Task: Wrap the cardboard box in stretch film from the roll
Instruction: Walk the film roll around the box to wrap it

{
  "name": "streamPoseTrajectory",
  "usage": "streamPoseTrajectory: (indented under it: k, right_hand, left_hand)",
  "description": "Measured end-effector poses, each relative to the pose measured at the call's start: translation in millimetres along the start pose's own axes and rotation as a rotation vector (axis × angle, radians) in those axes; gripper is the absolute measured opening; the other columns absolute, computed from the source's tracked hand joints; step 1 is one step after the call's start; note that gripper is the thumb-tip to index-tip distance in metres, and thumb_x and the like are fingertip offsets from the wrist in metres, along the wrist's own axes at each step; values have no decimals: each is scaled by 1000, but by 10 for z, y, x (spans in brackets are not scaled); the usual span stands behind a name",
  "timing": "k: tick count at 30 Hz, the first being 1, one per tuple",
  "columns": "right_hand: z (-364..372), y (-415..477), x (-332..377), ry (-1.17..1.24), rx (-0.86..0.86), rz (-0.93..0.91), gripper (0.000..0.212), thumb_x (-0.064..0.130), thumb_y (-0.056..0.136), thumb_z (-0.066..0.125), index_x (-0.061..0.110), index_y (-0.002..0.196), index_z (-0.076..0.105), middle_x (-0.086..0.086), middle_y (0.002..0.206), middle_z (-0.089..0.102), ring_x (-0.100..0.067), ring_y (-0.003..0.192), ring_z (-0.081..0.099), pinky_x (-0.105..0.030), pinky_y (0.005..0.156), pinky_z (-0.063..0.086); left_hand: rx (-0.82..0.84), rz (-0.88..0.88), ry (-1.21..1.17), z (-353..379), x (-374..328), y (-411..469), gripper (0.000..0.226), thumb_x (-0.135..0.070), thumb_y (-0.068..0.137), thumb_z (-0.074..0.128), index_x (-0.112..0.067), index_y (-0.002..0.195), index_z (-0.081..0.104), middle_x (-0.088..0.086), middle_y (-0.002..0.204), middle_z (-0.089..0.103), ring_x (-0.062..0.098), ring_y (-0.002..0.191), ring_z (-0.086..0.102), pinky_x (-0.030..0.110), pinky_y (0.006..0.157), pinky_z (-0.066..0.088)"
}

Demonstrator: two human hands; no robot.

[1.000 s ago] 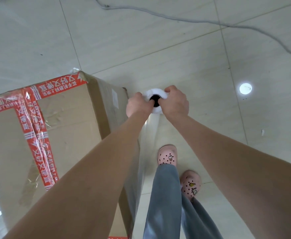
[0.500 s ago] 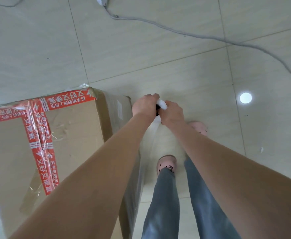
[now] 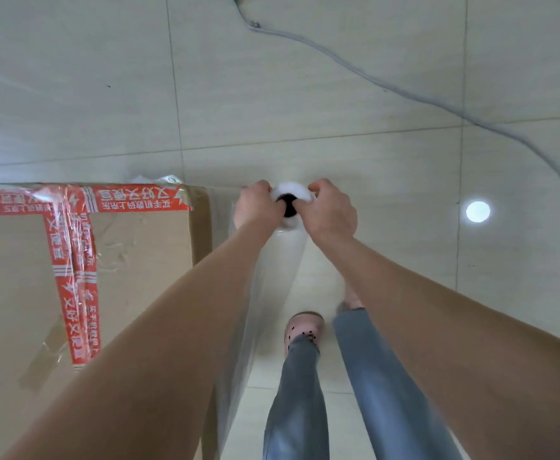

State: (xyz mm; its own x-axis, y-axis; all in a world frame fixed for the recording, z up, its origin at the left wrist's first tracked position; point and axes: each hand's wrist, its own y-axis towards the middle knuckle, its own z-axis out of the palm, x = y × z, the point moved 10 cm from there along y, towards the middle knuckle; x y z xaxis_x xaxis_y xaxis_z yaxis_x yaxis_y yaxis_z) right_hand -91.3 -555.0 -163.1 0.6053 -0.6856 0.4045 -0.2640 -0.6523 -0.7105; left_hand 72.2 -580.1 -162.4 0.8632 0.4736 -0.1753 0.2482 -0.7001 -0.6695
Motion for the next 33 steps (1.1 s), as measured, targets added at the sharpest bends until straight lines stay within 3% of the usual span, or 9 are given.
streamPoseTrajectory:
  k: [2, 5, 10, 14, 17, 24, 28, 30, 33]
  right_hand:
    - [66, 62, 31, 35, 67, 39, 42, 40, 81, 60, 24, 119, 53, 1, 100, 60, -24, 97, 60, -27, 68, 35]
    - [148, 145, 123, 121, 147, 45, 22, 36, 86, 52, 20, 101, 54, -1, 92, 60, -29, 89, 63, -33, 68, 45]
    - [80, 237, 270, 160, 186, 36, 9, 23, 88, 46, 15, 88, 51, -4, 90, 57, -34, 84, 63, -45, 78, 54]
    - [114, 266, 270, 151, 218, 25, 12, 22, 87, 43, 15, 92, 52, -3, 87, 59, -27, 71, 59, -40, 68, 54]
    - [115, 324, 311, 124, 236, 20, 23, 21, 88, 45, 17, 109, 54, 3, 82, 50, -28, 73, 60, -40, 70, 54]
    - [134, 497, 530, -57, 295, -13, 4, 16, 84, 47, 16, 80, 49, -5, 86, 59, -29, 87, 60, -30, 67, 40]
    - [5, 624, 666, -167, 239, -6, 23, 18, 76, 56, 22, 98, 62, 0, 84, 60, -26, 92, 61, -27, 67, 36]
    - [-81, 683, 778, -237, 180, -27, 36, 23, 75, 59, 30, 110, 60, 2, 97, 63, -23, 98, 61, -26, 69, 35]
    - [-198, 743, 939, -234, 74, -66, 41, 28, 75, 59, 32, 116, 56, 2, 113, 60, -23, 99, 60, -27, 69, 35]
  left_hand:
    - [-6, -78, -56, -28, 74, 25, 22, -31, 82, 58, -10, 91, 58, 11, 96, 67, 31, 90, 63, 29, 66, 45]
    - [50, -119, -73, 4, 79, 70, 39, -42, 85, 54, -7, 102, 63, 13, 101, 67, 32, 96, 63, 34, 74, 50]
    - [33, 42, 57, -110, -297, 108, 30, -18, 86, 53, -12, 116, 52, 14, 101, 64, 33, 96, 59, 32, 63, 38]
    - [75, 65, 106, -145, -470, 183, 28, -6, 84, 45, -11, 108, 59, 14, 100, 66, 33, 91, 63, 33, 66, 47]
    - [100, 37, 101, -165, -458, 257, 25, -4, 82, 46, -11, 102, 60, 13, 100, 66, 31, 93, 62, 31, 65, 42]
    - [107, 136, 209, -258, -555, 443, 27, -4, 79, 49, -15, 101, 61, 8, 99, 66, 30, 89, 62, 29, 62, 41]
    - [89, 121, 166, -333, -524, 599, 19, -10, 80, 52, -11, 98, 58, 10, 98, 63, 32, 88, 61, 31, 61, 39]
    - [76, 53, 83, -401, -429, 664, 9, -16, 80, 55, -13, 88, 54, 10, 93, 63, 31, 86, 60, 30, 61, 38]
    - [56, -71, -42, -478, -276, 734, 16, -27, 80, 59, -13, 85, 52, 8, 88, 61, 29, 83, 58, 29, 61, 38]
